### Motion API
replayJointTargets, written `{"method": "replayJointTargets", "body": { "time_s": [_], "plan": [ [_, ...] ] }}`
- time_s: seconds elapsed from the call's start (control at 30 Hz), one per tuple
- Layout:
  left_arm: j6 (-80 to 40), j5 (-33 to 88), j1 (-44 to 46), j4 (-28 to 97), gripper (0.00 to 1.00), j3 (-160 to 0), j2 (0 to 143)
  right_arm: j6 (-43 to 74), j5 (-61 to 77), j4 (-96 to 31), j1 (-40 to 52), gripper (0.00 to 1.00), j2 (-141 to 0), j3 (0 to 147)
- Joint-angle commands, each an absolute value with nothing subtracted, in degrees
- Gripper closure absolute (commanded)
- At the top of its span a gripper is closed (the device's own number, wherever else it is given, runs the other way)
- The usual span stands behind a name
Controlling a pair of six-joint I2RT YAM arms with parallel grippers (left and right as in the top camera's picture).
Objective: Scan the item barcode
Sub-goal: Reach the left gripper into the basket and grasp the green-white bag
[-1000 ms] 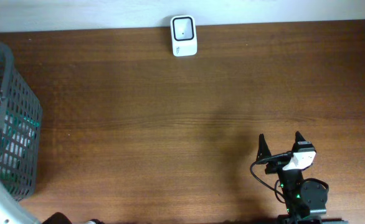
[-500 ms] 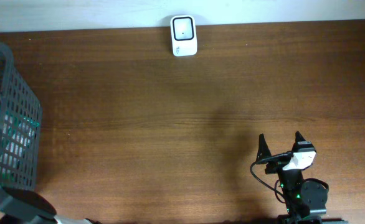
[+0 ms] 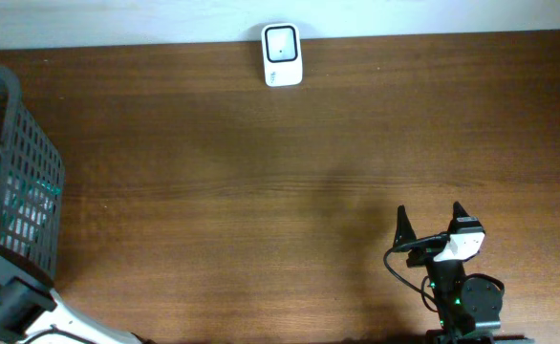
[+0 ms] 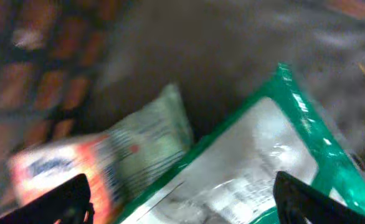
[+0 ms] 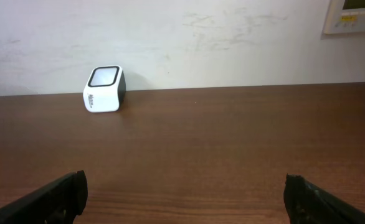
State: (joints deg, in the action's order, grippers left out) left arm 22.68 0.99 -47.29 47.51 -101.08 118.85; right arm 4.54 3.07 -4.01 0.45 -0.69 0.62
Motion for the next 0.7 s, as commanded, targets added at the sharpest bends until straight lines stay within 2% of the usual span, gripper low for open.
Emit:
{"method": "replayJointTargets", "body": {
  "time_s": [0.0,0.07,0.37,0.5,0.57,0.63,0.67],
  "plan": [
    [33.85,6.68,-47.42,46.76,0.14,-101.01,120.40,4.89,3.20,-4.27,0.36,0.02,-0.25,0.32],
    [34.39,6.63,-47.48,46.83,0.16,-101.01,121.21,4.89,3.20,-4.27,0.36,0.02,-0.25,0.32],
    [34.39,4.05,-47.66,46.28,0.07,-100.53,123.57,4.91,3.20,-4.27,0.36,0.02,-0.25,0.32],
    [34.37,4.12,-47.68,46.50,0.07,-100.53,125.47,4.91,3.20,-4.27,0.36,0.02,-0.25,0.32],
    [34.37,4.10,-47.68,46.72,0.12,-100.53,126.10,4.89,3.20,-4.27,0.36,0.02,-0.25,0.32],
    [34.37,4.10,-47.68,46.72,0.30,-100.53,126.32,4.91,3.20,-4.27,0.36,0.02,-0.25,0.32],
    [34.37,4.12,-47.70,46.72,0.36,-100.53,126.32,4.89,3.22,-4.27,0.36,0.02,-0.25,0.32]
  ]
}}
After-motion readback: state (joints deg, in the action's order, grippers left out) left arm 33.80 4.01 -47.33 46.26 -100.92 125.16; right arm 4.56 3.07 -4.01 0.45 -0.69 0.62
